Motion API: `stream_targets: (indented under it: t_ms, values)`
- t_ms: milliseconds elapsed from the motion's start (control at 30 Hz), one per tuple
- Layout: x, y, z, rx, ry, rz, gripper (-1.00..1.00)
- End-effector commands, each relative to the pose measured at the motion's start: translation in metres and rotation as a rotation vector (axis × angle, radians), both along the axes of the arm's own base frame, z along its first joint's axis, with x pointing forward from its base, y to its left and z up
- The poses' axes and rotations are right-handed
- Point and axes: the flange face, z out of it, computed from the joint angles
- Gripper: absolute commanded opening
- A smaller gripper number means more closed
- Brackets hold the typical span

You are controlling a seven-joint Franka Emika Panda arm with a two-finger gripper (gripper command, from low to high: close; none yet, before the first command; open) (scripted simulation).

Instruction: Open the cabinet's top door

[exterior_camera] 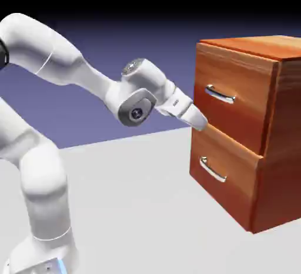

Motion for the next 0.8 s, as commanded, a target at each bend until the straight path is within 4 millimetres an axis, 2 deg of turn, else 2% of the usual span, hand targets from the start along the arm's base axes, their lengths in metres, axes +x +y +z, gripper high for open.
stream_targets:
  t_ms: [0,367,767]
  values:
    - [-0.001,-0.002,0.005,0.022,-0.008,-0.024,0.0]
    - [-0.011,-0.017,0.046,0.275,-0.099,-0.251,0.0]
    - [-0.023,-0.009,0.07,0.562,-0.213,-0.417,0.0]
